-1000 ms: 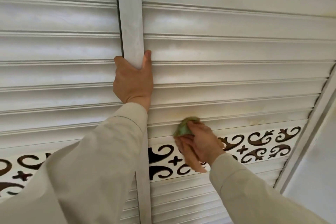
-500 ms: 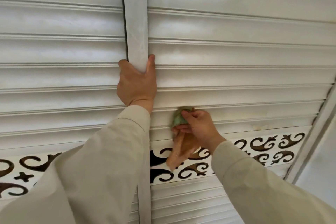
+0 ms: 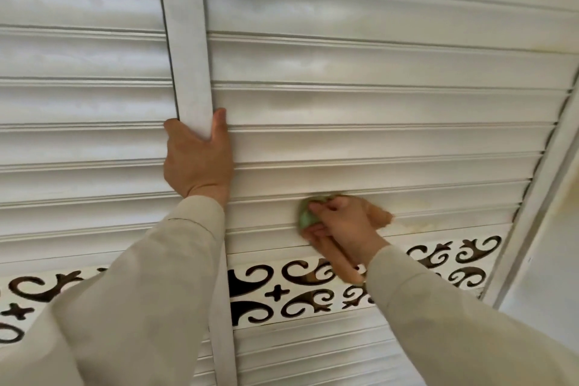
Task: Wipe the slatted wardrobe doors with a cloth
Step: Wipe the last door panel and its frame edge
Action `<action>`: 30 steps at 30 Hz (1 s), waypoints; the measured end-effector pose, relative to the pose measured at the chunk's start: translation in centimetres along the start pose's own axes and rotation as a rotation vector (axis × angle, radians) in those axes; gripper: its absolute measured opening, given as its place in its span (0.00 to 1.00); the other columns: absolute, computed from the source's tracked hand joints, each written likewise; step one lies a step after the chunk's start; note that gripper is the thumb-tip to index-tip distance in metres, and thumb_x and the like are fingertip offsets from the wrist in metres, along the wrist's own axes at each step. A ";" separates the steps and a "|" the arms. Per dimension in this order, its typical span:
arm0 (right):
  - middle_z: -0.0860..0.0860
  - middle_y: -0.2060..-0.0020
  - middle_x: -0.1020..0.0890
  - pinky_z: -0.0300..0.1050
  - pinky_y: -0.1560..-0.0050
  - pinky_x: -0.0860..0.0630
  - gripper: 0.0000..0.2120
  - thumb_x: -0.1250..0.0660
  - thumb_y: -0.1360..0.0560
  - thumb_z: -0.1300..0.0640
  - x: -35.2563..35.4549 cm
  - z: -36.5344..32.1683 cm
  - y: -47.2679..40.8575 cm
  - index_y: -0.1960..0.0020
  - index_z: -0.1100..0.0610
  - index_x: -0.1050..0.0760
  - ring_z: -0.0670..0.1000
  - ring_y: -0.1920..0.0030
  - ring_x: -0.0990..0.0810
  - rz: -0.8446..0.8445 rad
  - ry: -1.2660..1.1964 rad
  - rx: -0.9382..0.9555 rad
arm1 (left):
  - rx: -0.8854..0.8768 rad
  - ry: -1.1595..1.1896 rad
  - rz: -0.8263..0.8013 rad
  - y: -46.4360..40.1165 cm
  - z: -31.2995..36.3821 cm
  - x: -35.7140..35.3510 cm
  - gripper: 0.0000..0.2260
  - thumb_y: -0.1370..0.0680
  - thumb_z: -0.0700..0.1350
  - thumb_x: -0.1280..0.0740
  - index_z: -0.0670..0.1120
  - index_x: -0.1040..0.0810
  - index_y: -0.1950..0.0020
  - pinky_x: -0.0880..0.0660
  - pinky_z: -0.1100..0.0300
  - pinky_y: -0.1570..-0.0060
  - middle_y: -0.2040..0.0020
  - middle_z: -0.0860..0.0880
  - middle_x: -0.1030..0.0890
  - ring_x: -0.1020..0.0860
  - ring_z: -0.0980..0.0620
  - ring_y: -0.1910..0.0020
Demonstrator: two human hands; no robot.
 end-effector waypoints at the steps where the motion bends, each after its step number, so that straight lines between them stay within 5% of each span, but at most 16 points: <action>1: 0.58 0.69 0.16 0.42 0.72 0.21 0.06 0.32 0.21 0.61 -1.2 0.0 -0.2 0.52 0.64 0.24 0.54 0.71 0.16 -0.057 0.075 0.015 | 0.017 0.001 0.004 0.1 0.0 0.1 0.31 0.27 0.73 0.41 0.45 0.34 0.45 0.33 0.51 0.56 0.50 0.42 0.19 0.21 0.36 0.50; 11: 0.59 0.63 0.14 0.54 0.57 0.17 0.08 0.29 0.23 0.58 2.9 -0.9 -2.1 0.52 0.64 0.20 0.60 0.63 0.14 -0.129 0.249 0.072 | 0.081 0.006 -0.017 0.8 0.3 0.4 0.29 0.26 0.70 0.40 0.45 0.33 0.42 0.32 0.50 0.51 0.44 0.43 0.21 0.23 0.38 0.45; 17: 0.55 0.64 0.14 0.53 0.56 0.18 0.09 0.28 0.23 0.56 8.7 -1.8 -3.0 0.52 0.63 0.20 0.58 0.64 0.14 -0.094 0.304 0.092 | 0.154 -0.058 0.088 4.0 0.9 0.6 0.30 0.22 0.62 0.39 0.41 0.33 0.31 0.33 0.43 0.39 0.35 0.39 0.30 0.30 0.37 0.36; 22: 0.55 0.63 0.14 0.53 0.56 0.17 0.08 0.28 0.24 0.55 9.9 -1.8 -3.4 0.52 0.62 0.20 0.57 0.64 0.14 -0.120 0.334 0.126 | -0.062 -0.145 0.152 8.8 3.4 1.8 0.16 0.21 0.52 0.35 0.41 0.27 0.41 0.32 0.47 0.42 0.40 0.41 0.28 0.29 0.39 0.40; 26: 0.55 0.63 0.14 0.54 0.55 0.17 0.08 0.28 0.23 0.56 12.2 -2.0 -3.6 0.53 0.61 0.20 0.58 0.64 0.14 -0.124 0.298 0.128 | -0.308 0.025 -0.171 12.7 9.4 -1.9 0.09 0.19 0.51 0.37 0.46 0.28 0.54 0.29 0.53 0.57 0.56 0.51 0.25 0.27 0.51 0.60; 30: 0.54 0.67 0.14 0.49 0.59 0.17 0.08 0.30 0.22 0.57 17.9 -2.5 -4.0 0.52 0.63 0.21 0.56 0.65 0.14 -0.044 0.271 0.112 | -0.441 -0.026 -0.488 16.4 14.3 -6.6 0.14 0.19 0.55 0.38 0.47 0.29 0.59 0.29 0.53 0.62 0.65 0.52 0.26 0.27 0.49 0.64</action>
Point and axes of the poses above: each hand's wrist, its own y-axis away from the middle knuckle, its own x-axis out of the back of the hand, z = x × y, the point moved 7 cm from there along -y, towards the middle knuckle
